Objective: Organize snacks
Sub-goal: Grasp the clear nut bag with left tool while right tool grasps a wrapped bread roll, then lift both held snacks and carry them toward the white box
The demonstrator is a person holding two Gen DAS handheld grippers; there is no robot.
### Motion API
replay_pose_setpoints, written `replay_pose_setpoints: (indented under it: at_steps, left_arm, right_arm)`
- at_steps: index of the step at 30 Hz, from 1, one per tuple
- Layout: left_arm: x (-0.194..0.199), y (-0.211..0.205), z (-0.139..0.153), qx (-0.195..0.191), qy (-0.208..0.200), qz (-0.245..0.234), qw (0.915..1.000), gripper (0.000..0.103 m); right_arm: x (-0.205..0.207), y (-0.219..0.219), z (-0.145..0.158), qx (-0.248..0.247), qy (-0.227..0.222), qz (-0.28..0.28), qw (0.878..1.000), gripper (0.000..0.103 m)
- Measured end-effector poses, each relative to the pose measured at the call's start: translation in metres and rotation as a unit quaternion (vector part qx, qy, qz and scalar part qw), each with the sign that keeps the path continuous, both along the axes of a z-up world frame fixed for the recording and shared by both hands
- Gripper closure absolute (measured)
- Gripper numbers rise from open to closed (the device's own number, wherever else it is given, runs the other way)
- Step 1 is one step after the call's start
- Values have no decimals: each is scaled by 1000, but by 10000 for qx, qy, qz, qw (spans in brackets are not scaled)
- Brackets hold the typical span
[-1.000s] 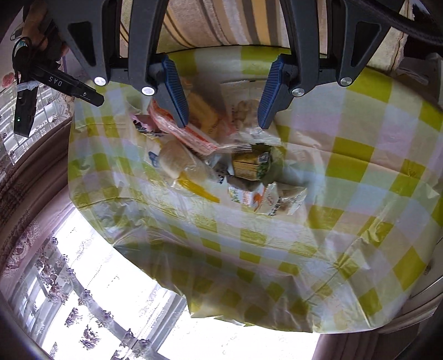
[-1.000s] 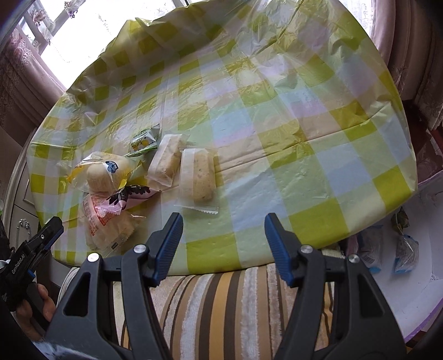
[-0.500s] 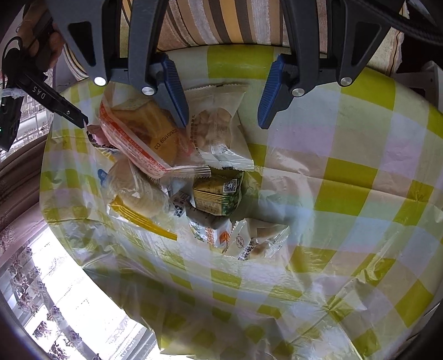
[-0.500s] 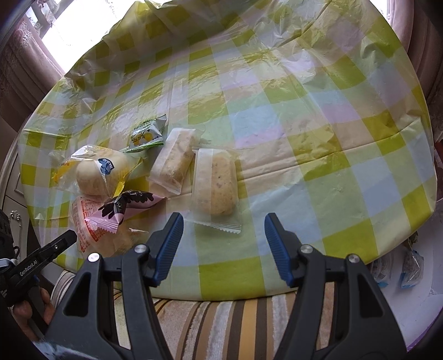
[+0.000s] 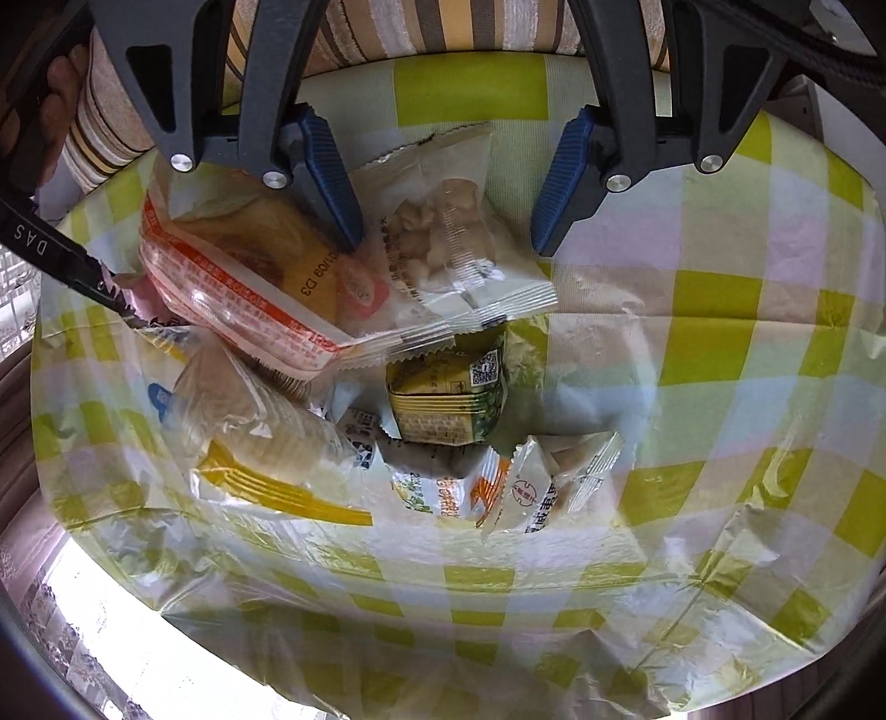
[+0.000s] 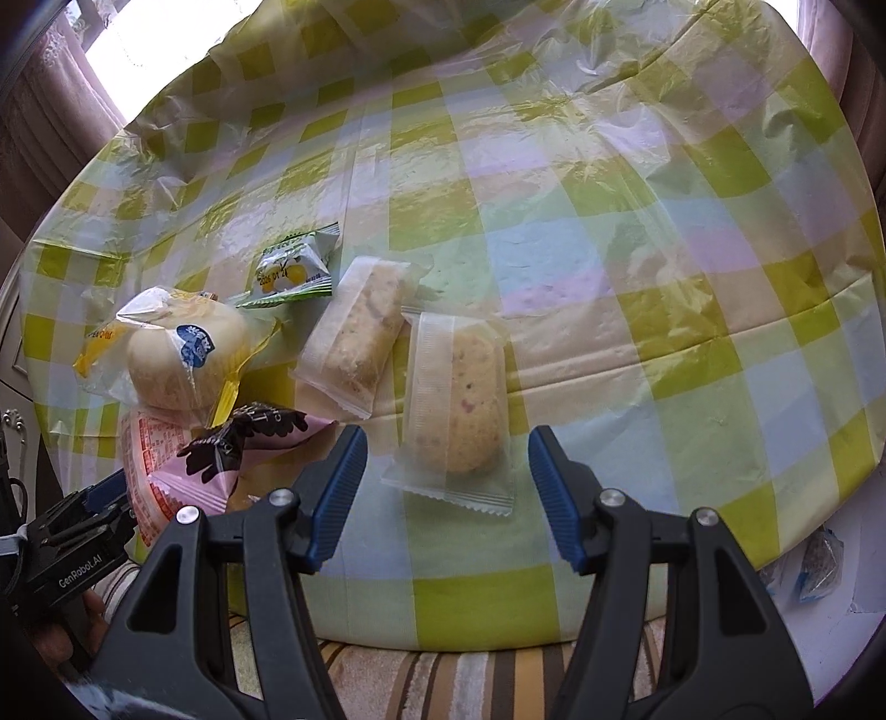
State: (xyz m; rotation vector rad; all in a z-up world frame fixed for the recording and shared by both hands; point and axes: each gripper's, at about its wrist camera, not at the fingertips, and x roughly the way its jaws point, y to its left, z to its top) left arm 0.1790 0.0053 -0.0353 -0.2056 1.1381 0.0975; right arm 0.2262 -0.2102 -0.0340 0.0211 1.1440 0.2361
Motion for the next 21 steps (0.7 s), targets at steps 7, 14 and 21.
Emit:
replay_pose_setpoints:
  at_steps: [7, 14, 21]
  left_arm:
    - [2, 3, -1, 247, -125, 105, 9996, 53]
    - [-6, 18, 2, -53, -287, 406, 9987, 57]
    - [-14, 28, 7, -74, -440, 743, 9962, 58]
  right_arm:
    - [9, 9, -6, -152, -14, 6, 9999, 48]
    - [10, 13, -6, -312, -82, 31, 9995, 60]
    - [7, 10, -4, -195, -129, 51, 9997, 63]
